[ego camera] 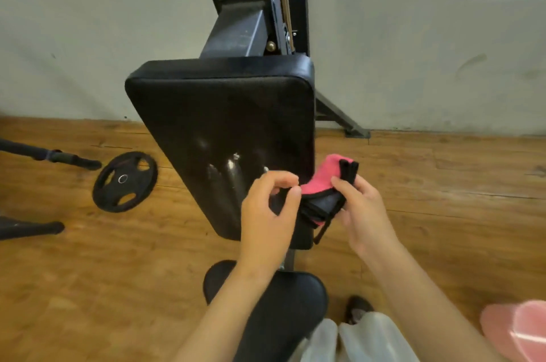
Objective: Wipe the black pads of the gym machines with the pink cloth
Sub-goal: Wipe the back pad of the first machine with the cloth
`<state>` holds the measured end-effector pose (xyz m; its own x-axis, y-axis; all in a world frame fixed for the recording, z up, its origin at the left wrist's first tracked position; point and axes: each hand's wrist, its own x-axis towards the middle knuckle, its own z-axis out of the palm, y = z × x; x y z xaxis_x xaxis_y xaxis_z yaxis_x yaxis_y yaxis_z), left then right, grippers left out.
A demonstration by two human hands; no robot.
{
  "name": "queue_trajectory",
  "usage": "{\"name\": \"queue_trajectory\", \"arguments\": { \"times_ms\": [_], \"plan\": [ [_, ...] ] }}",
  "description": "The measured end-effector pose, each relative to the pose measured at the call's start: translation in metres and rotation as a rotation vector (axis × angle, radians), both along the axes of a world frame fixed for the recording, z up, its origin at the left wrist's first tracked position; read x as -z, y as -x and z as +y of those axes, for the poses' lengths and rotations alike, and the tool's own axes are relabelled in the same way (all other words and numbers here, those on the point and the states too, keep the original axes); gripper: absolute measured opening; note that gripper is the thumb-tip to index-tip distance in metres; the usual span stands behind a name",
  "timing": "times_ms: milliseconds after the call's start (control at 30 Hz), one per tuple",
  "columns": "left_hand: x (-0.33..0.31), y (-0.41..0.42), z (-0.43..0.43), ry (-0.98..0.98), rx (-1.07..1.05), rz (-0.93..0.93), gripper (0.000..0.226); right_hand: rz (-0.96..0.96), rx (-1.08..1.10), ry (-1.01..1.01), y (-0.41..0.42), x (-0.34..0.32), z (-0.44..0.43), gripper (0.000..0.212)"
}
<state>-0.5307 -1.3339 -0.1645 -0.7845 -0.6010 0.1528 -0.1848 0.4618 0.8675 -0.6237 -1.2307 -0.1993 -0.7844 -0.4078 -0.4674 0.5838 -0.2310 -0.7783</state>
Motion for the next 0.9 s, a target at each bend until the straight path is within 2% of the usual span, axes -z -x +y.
{"name": "queue_trajectory", "arguments": {
  "times_ms": [100, 233, 267, 300, 500, 633, 733, 833, 900],
  "plan": [
    [0.028, -0.016, 0.007, -0.44, -0.154, -0.043, 0.019, -0.093, 0.027, 0.028, -0.023, 0.017, -0.003, 0.035],
    [0.075, -0.026, 0.01, -1.09, -0.266, -0.29, 0.06, -0.232, 0.089, 0.1, -0.054, 0.044, -0.008, 0.033],
    [0.088, -0.029, 0.009, -1.174, -0.25, -0.316, 0.064, -0.249, 0.093, 0.09, -0.061, 0.051, -0.008, 0.03],
    [0.1, -0.033, 0.009, -1.196, -0.234, -0.337, 0.06, -0.258, 0.095, 0.069, -0.068, 0.057, -0.009, 0.028],
    [0.158, -0.046, -0.006, -1.048, -0.218, -0.444, 0.031, -0.281, 0.113, -0.106, -0.086, 0.104, -0.009, 0.015],
    [0.186, -0.051, -0.017, -0.999, -0.217, -0.442, 0.016, -0.345, 0.106, -0.28, -0.09, 0.145, -0.009, 0.023],
    [0.211, -0.052, -0.024, -1.125, -0.303, -0.434, 0.013, -0.444, 0.078, -0.328, -0.095, 0.174, -0.009, 0.008],
    [0.24, -0.058, -0.028, -1.302, -0.406, -0.437, 0.015, -0.53, 0.081, -0.325, -0.098, 0.198, -0.01, 0.011],
    [0.257, -0.06, -0.03, -1.394, -0.505, -0.446, 0.024, -0.562, 0.094, -0.314, -0.099, 0.209, -0.012, 0.008]
  ]
}}
